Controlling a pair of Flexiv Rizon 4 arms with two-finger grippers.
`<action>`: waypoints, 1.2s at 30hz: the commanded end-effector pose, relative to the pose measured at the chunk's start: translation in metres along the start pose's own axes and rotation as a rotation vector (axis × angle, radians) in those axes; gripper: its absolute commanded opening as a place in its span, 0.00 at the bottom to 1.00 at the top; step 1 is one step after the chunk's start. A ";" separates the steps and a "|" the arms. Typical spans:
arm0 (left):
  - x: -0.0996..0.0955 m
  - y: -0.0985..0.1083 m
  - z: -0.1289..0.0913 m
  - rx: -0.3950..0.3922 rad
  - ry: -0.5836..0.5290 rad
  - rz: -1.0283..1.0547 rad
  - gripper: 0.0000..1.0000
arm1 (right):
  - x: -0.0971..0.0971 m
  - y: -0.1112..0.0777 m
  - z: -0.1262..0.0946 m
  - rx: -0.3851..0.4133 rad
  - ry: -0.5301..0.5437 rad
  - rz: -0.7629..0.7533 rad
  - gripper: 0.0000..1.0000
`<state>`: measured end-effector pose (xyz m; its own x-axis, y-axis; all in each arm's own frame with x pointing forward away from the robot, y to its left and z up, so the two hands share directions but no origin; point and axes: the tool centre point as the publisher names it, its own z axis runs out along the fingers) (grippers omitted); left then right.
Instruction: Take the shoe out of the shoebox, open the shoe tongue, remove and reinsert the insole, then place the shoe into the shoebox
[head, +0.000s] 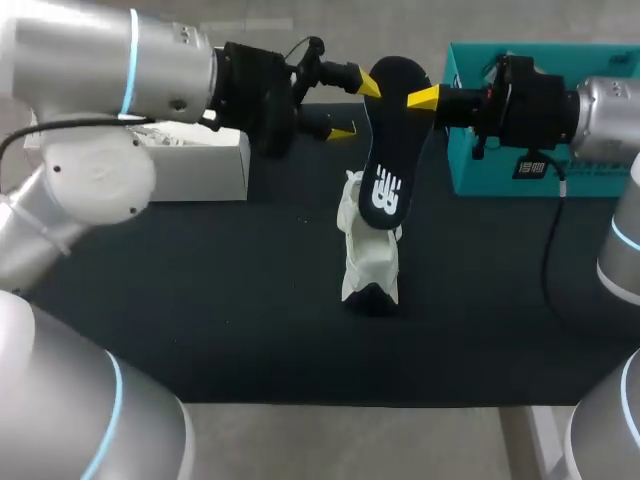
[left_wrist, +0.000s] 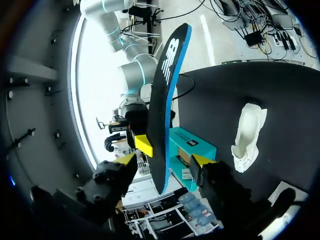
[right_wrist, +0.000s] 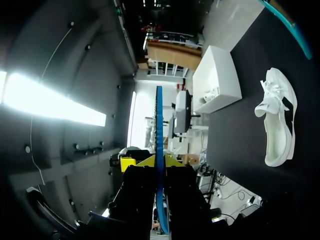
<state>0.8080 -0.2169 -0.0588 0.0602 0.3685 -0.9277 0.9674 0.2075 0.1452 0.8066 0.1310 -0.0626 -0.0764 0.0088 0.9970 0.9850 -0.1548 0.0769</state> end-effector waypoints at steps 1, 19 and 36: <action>0.005 -0.004 0.007 -0.024 -0.450 -0.004 0.68 | 0.000 -0.001 -0.002 0.001 0.001 0.004 0.00; -0.006 0.001 0.023 0.048 -0.486 0.044 0.39 | -0.005 -0.003 0.005 0.041 -0.005 0.032 0.00; -0.010 -0.009 0.037 0.114 -0.481 0.065 0.02 | -0.006 -0.004 0.007 0.046 -0.016 0.035 0.00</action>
<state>0.8064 -0.2533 -0.0652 0.1986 -0.0878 -0.9761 0.9776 0.0890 0.1909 0.8053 0.1376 -0.0676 -0.0404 0.0189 0.9990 0.9935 -0.1061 0.0422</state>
